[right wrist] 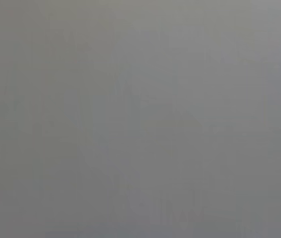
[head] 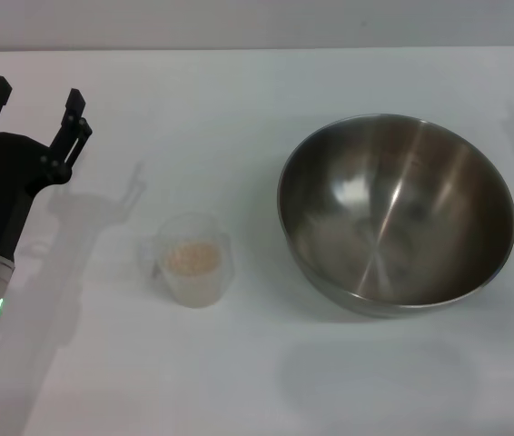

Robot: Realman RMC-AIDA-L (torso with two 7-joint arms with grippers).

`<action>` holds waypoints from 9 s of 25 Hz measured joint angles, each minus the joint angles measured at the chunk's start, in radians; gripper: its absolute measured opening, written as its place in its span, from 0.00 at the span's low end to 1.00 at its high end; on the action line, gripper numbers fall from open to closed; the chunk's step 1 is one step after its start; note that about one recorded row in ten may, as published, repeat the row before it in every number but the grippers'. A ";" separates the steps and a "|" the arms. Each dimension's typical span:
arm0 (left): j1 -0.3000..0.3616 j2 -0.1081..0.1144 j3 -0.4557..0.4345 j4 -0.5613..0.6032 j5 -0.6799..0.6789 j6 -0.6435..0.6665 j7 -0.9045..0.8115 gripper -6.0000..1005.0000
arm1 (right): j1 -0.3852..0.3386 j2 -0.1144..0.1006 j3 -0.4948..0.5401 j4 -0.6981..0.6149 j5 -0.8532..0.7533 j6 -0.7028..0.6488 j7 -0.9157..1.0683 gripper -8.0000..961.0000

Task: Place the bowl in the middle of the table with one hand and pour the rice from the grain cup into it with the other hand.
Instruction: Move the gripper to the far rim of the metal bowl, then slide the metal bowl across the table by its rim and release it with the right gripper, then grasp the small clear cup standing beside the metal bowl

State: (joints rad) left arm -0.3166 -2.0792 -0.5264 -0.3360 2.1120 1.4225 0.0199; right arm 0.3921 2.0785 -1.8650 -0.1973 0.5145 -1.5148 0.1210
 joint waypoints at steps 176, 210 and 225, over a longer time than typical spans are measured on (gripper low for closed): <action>0.035 0.002 -0.078 0.016 -0.003 -0.007 -0.003 0.79 | 0.154 0.000 0.579 -1.362 0.163 3.075 -0.805 0.51; 0.072 0.004 -0.074 0.012 0.003 0.098 -0.024 0.78 | -0.175 0.003 -0.107 -0.379 -0.051 0.089 -0.194 0.51; 0.218 0.006 0.239 0.057 0.008 0.225 -0.038 0.78 | -0.093 -0.009 0.031 0.059 -0.049 -0.052 0.181 0.51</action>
State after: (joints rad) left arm -0.0982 -2.0736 -0.2879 -0.2791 2.1200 1.6472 -0.0178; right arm 0.2988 2.0699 -1.8338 -0.1382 0.4654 -1.5665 0.3017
